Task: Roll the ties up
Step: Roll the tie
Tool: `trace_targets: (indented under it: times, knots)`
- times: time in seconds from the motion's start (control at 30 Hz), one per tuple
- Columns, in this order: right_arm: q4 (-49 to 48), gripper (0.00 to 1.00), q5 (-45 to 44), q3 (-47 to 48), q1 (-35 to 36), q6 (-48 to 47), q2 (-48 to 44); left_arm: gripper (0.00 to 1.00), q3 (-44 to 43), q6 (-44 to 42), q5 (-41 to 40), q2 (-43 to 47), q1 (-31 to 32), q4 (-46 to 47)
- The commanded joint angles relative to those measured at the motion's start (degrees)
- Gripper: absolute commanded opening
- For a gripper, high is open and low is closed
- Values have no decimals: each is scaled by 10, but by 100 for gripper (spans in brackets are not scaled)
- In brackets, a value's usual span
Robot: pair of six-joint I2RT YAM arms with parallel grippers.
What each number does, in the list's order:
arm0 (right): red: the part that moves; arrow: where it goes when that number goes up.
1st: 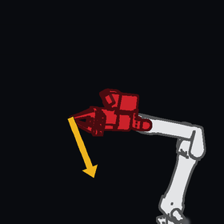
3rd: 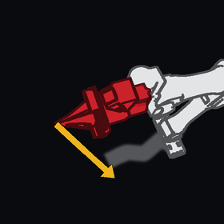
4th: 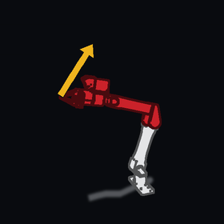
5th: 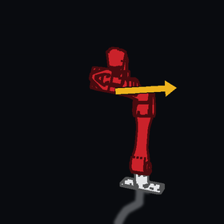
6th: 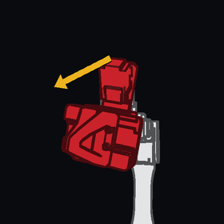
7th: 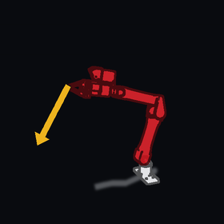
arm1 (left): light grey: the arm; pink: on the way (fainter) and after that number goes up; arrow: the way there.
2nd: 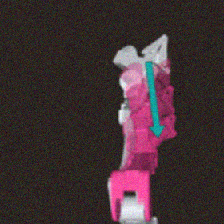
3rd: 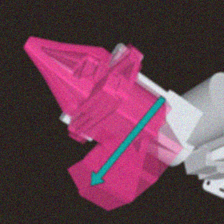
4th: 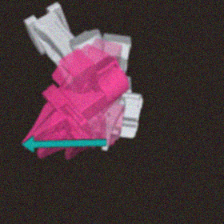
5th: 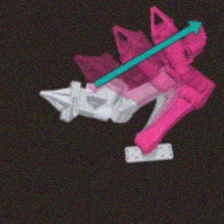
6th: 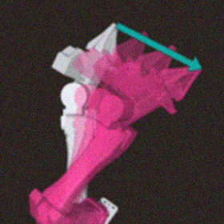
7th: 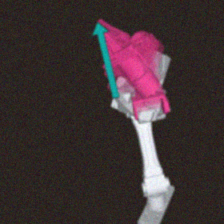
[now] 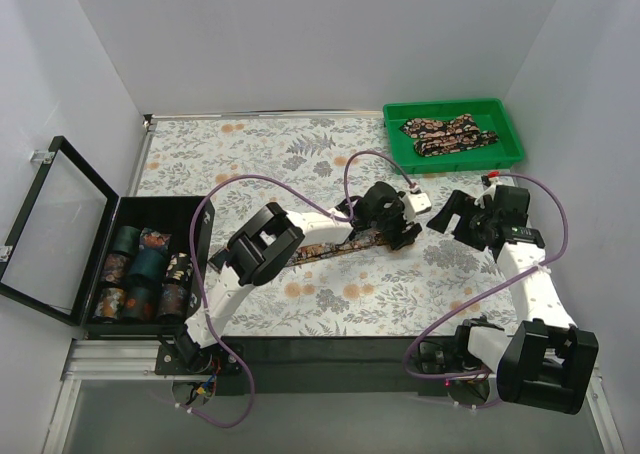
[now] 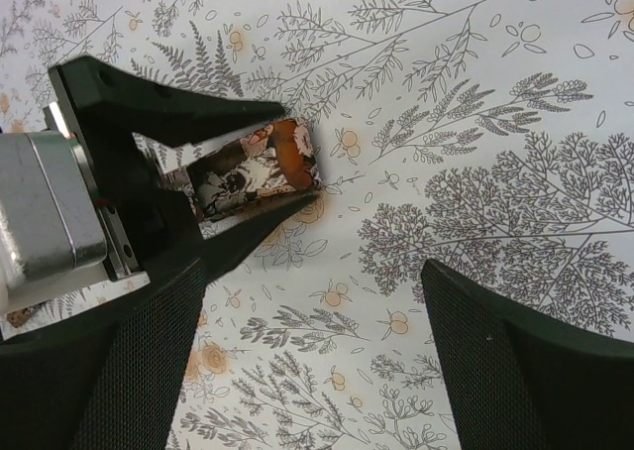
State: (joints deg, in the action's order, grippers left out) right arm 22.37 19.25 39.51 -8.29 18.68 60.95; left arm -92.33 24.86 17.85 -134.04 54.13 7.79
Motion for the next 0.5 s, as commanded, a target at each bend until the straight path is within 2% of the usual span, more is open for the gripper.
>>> trace_targets:
  times: [0.0,0.03,0.07,0.17,0.23,0.47]
  knots:
    - [-19,79,13,12,-2,-16,6,65,22,5,-7,33,-3,-29]
    - [-21,79,13,21,-3,-20,7,70,32,14,-16,47,-3,-22]
    - [-22,79,15,26,-3,-22,12,84,36,18,-24,55,-3,-13]
    - [-23,79,21,56,-2,-30,27,94,39,27,-51,78,-3,1]
    - [-24,79,24,72,-2,-36,35,95,38,39,-62,90,-6,3]
    - [-28,79,31,118,-3,-44,72,95,74,160,-110,175,-15,-5]
